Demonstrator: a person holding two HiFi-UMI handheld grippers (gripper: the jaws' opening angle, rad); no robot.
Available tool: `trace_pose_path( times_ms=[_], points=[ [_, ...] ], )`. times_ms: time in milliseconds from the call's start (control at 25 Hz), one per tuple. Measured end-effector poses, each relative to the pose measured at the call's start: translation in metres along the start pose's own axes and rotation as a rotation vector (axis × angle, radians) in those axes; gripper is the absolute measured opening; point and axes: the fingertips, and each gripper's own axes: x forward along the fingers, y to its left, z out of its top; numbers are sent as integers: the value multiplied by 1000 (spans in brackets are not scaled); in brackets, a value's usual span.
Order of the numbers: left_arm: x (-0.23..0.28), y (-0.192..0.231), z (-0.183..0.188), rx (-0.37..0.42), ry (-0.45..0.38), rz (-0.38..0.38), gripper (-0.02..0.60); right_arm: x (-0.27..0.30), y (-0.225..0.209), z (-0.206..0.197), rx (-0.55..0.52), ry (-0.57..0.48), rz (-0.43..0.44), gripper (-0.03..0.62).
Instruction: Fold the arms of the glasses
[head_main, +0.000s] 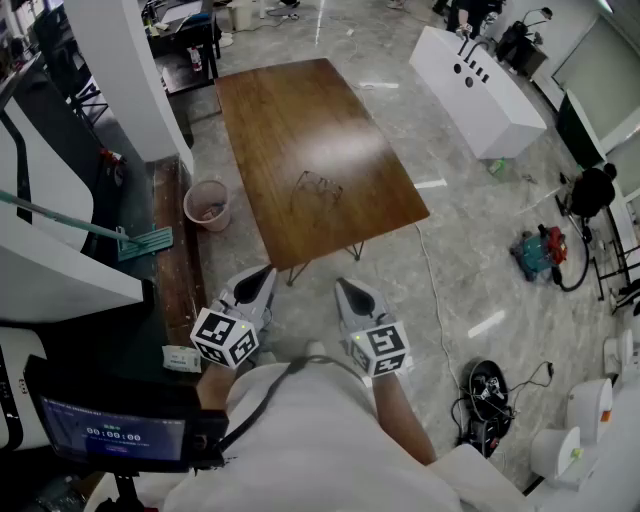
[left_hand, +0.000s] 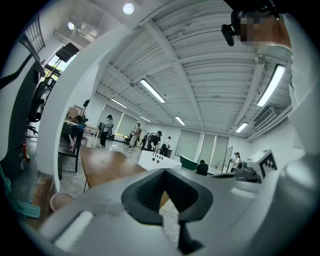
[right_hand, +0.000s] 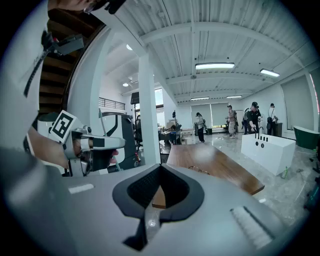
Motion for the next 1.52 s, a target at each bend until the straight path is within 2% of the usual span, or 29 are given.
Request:
trace_pose_path(
  times_ms=[600, 800, 1200, 1520],
  points=[
    [-1, 23, 8, 72, 4, -3, 5, 7, -10, 10, 12, -47, -111, 8],
    [-16, 42, 15, 69, -13, 5, 5, 11, 2, 9, 24, -50, -115, 9],
    [-49, 77, 12, 51, 9, -3, 5, 12, 20, 1, 70, -38, -204, 9],
    [-39, 91, 4, 68, 40, -12, 6, 23, 11, -7, 99, -22, -229, 9]
  ],
)
